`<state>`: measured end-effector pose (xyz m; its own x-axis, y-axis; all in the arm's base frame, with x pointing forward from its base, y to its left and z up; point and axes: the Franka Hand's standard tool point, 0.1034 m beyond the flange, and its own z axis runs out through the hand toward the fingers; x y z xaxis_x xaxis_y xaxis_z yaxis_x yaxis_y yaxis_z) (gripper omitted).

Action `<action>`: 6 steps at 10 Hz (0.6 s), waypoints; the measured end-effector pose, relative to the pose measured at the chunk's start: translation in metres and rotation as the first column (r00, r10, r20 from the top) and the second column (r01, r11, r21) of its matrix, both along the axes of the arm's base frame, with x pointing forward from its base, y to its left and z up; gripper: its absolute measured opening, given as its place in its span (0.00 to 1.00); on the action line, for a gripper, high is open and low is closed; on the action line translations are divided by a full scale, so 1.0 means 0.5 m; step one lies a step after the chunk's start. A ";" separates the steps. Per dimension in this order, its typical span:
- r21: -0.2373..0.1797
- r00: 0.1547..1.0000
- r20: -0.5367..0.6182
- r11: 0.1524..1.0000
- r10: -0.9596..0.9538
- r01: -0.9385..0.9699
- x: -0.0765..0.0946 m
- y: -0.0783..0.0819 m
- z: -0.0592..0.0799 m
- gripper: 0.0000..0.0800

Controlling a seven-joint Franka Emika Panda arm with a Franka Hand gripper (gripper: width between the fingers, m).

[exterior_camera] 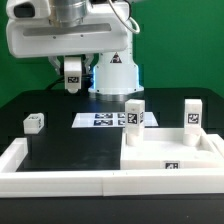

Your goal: Assemble square table

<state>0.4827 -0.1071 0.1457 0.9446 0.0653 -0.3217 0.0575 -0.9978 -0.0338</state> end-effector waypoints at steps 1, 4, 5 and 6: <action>0.000 0.999 0.046 1.000 -0.019 0.019 0.005 0.006 0.003 0.37; 0.051 0.969 0.216 0.992 -0.123 0.115 0.078 0.052 0.039 0.37; 0.052 0.949 0.278 0.989 -0.147 0.138 0.110 0.071 0.043 0.37; 0.057 0.916 0.368 0.987 -0.160 0.149 0.143 0.087 0.045 0.37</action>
Offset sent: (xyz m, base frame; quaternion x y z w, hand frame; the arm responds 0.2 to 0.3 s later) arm 0.0486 0.0391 0.0270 0.0874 0.1692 0.1017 0.9764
